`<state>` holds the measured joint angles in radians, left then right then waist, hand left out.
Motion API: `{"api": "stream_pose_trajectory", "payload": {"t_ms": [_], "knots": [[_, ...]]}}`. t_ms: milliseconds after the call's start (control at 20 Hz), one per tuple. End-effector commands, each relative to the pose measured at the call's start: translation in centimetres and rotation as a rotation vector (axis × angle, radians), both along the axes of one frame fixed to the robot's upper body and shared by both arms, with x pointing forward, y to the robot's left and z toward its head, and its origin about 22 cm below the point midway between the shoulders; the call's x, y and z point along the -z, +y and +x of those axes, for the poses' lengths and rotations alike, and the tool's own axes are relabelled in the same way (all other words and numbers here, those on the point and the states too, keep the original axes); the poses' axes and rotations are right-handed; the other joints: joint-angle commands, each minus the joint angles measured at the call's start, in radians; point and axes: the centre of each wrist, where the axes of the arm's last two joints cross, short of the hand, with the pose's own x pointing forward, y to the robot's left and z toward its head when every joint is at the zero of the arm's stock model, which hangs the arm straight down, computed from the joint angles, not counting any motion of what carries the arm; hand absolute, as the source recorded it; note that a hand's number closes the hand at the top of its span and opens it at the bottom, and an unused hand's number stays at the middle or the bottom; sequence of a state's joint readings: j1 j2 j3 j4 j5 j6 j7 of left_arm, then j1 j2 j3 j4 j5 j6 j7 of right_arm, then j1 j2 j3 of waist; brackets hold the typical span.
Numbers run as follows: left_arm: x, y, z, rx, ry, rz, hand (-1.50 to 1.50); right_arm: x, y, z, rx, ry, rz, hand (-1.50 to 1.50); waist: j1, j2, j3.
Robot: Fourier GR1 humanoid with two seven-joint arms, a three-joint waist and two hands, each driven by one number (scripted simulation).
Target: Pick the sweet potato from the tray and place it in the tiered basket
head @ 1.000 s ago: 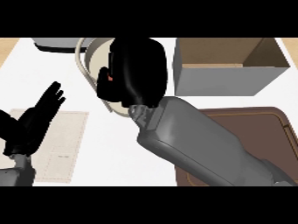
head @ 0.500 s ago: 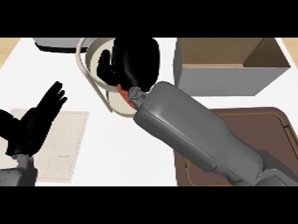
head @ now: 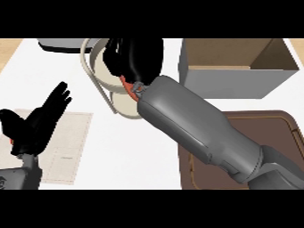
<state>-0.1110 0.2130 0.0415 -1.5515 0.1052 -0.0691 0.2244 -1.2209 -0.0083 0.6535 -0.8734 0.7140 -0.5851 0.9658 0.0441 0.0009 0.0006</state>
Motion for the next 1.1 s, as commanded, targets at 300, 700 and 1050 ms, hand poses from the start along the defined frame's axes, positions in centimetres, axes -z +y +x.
{"api": "stream_pose_trajectory", "payload": {"t_ms": [300,700,1050], "knots": [[-0.3,-1.0,1.4,0.025,-0.009,0.002,0.0,1.5,0.0,2.0,0.04,-0.031,0.037,-1.5,0.016,0.014,-0.002],[0.0,-1.1,0.3,0.012,-0.001,-0.006,0.0,-0.4,-0.3,2.2,0.067,-0.105,0.357,-1.5,0.011,0.011,-0.001],[-0.1,1.3,-0.9,-0.007,0.009,0.013,0.0,-2.8,-1.1,1.8,0.078,-0.192,0.676,-1.5,-0.009,0.004,0.0]]}}
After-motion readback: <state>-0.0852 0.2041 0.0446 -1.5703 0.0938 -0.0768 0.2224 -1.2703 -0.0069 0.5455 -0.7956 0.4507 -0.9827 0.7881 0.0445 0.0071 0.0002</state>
